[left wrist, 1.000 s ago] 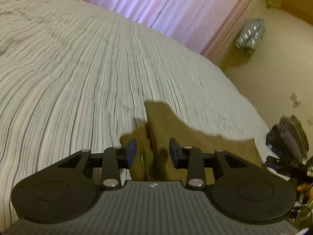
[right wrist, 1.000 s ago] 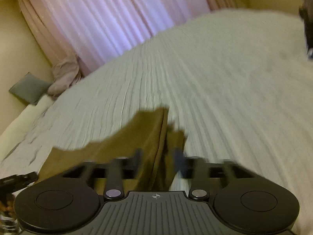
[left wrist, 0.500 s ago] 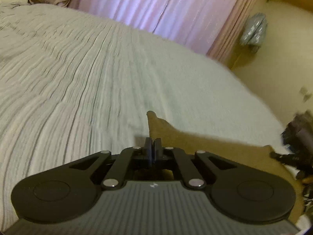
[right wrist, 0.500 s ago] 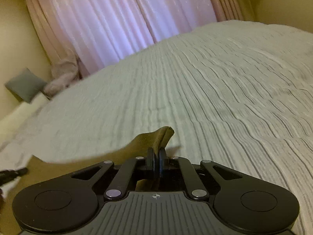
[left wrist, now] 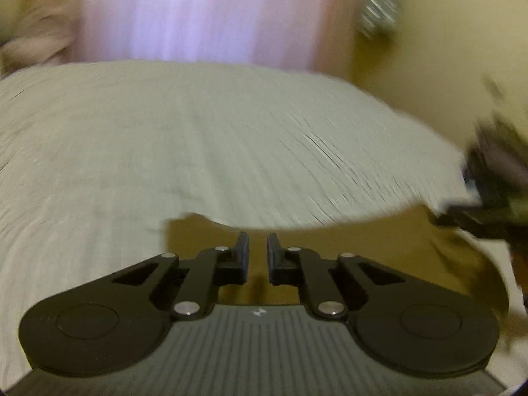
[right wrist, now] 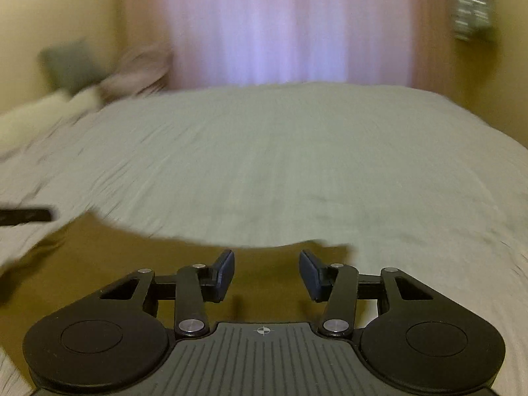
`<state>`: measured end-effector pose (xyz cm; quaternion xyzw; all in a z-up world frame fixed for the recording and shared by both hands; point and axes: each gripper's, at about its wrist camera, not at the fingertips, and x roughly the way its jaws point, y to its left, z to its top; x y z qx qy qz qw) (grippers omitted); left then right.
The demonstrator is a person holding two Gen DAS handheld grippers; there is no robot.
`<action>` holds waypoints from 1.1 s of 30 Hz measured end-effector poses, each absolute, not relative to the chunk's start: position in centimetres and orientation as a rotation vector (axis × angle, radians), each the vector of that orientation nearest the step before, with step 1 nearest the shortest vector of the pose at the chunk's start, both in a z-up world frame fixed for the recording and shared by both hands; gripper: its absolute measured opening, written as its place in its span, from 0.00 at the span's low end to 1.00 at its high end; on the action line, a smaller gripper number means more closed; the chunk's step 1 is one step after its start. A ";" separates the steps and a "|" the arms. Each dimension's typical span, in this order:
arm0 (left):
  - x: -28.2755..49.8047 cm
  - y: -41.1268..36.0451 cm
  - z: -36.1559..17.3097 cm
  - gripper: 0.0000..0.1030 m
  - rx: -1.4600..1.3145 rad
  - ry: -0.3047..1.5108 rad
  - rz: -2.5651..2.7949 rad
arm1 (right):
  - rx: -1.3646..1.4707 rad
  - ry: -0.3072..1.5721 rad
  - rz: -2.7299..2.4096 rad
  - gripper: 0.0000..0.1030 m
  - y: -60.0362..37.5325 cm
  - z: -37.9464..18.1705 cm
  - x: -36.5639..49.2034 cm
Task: Fold clothes
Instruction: 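Lay the folded shirt flat and open both tools, pulling back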
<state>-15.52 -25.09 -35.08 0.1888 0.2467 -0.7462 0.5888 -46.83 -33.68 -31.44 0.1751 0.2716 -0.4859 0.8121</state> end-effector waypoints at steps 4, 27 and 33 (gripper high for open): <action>-16.3 -26.4 -38.5 0.14 0.578 0.549 -1.640 | 0.383 0.657 -1.108 0.47 -34.6 -34.2 -45.8; -16.4 -11.4 -35.3 0.18 0.377 0.671 -1.540 | 0.456 0.467 -1.211 0.48 -20.6 -30.3 -49.8; -18.4 -9.5 -36.2 0.21 0.498 0.721 -1.457 | 0.527 0.590 -1.195 0.47 -18.5 -33.6 -48.3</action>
